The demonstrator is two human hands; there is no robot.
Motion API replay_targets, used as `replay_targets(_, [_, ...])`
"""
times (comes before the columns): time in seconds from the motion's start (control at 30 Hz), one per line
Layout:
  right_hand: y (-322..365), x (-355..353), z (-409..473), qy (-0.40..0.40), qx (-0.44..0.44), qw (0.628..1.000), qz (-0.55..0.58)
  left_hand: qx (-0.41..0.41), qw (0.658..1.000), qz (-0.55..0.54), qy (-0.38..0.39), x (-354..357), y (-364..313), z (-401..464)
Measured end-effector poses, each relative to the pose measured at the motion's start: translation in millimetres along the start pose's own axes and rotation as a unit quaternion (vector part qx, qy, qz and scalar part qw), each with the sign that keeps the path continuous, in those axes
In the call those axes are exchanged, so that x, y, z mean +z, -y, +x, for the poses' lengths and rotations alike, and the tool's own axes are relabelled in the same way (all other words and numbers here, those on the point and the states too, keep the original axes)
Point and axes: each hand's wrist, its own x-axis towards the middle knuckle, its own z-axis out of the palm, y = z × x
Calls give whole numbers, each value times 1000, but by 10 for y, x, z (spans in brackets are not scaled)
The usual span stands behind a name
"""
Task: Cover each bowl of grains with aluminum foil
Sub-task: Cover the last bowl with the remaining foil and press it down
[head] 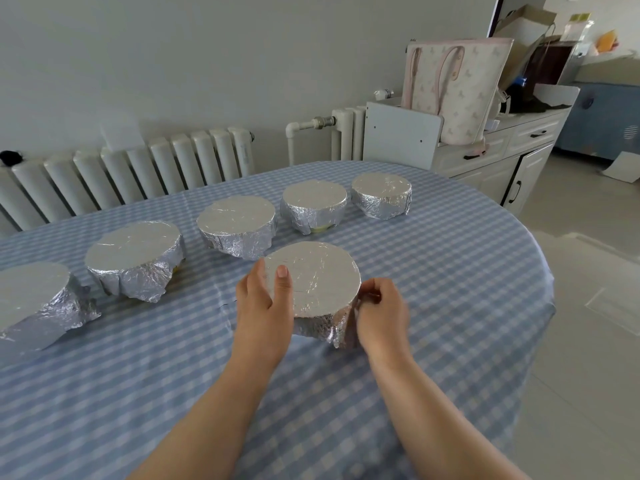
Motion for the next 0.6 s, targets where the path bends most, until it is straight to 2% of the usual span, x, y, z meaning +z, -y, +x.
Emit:
replay_targets(0.1, [18, -150, 156, 49, -36, 997, -41, -16, 999, -33, -1, -26, -14, 30])
replay_targets(0.23, [-21, -237, 238, 119, -9, 993, 19, -22, 999, -36, 19, -101, -103, 30])
replay_targets(0.3, [-36, -266, 235, 146, 4, 988, 56, -14, 999, -6, 44, -194, -169, 39])
replay_targets(0.37, [-36, -293, 198, 161, -2, 986, 48, -8, 996, 60, 65, -297, -171, 85])
replay_targets(0.47, [-18, -313, 92, 119, 0, 991, 60, 48, 984, 167, 30, -395, -67, 182])
replay_targets(0.53, [-25, -302, -14, 61, -26, 996, 65, 101, 986, 130, 8, -397, -29, 204])
replay_targets(0.6, [-43, -245, -140, 41, -68, 996, 38, 144, 984, 104, 34, -341, 7, 192])
